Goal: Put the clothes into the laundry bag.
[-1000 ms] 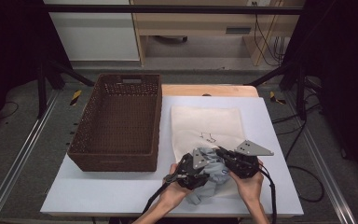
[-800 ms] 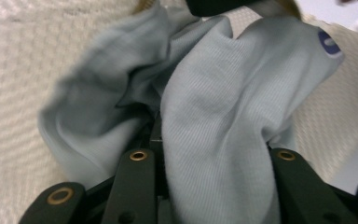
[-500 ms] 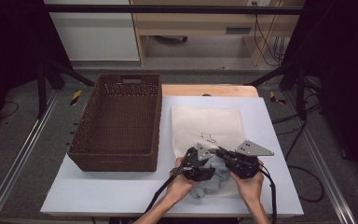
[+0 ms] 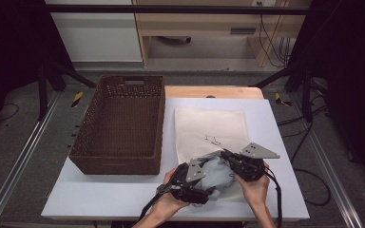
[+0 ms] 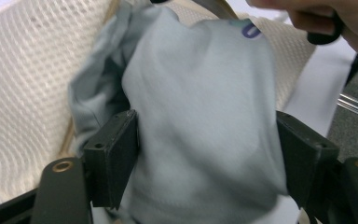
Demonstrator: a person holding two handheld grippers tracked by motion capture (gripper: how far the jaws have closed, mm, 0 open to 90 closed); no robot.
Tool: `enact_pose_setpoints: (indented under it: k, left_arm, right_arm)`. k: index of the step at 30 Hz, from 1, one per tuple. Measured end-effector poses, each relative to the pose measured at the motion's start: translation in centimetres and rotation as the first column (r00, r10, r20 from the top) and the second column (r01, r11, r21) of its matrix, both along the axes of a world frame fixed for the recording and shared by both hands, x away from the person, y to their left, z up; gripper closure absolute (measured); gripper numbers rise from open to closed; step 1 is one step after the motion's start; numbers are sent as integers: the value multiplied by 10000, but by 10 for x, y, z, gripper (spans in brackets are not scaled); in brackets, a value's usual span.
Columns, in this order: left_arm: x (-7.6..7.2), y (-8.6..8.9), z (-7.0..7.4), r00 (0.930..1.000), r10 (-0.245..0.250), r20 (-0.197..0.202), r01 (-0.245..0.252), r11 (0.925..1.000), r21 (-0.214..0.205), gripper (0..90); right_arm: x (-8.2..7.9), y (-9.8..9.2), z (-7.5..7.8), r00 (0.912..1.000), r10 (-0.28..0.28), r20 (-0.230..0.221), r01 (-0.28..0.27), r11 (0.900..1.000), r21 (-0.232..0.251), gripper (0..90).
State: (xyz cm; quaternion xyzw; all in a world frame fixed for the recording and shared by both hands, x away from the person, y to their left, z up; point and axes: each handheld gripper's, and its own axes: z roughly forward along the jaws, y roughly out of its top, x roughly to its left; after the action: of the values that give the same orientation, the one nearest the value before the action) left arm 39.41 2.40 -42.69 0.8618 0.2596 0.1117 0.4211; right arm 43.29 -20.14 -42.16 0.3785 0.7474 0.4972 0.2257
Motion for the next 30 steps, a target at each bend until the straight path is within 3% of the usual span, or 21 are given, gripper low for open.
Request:
enact_pose_setpoints:
  k: [6,12,19,22,30]
  left_arm:
    - [6,1,-19,9988,316,-361,-313,9995,85,512]
    - [14,-6,-19,9957,771,-517,-772,9970,6,709]
    - [25,-26,-3,9917,1254,271,-1252,9921,-96,751]
    - [35,-34,-4,9875,1493,499,-1497,9887,48,752]
    - [61,-39,-20,9833,1810,176,-1804,9831,-311,734]
  right_arm:
    - [0,1,-1,10000,57,-79,-57,10000,-77,879]
    - [1,2,-2,9999,70,-137,-71,9999,-75,879]
    - [0,2,0,9999,120,-74,-119,9999,82,880]
    - [-1,0,1,9998,179,-34,-179,9997,174,880]
    - [0,2,0,9996,264,-79,-264,9996,74,880]
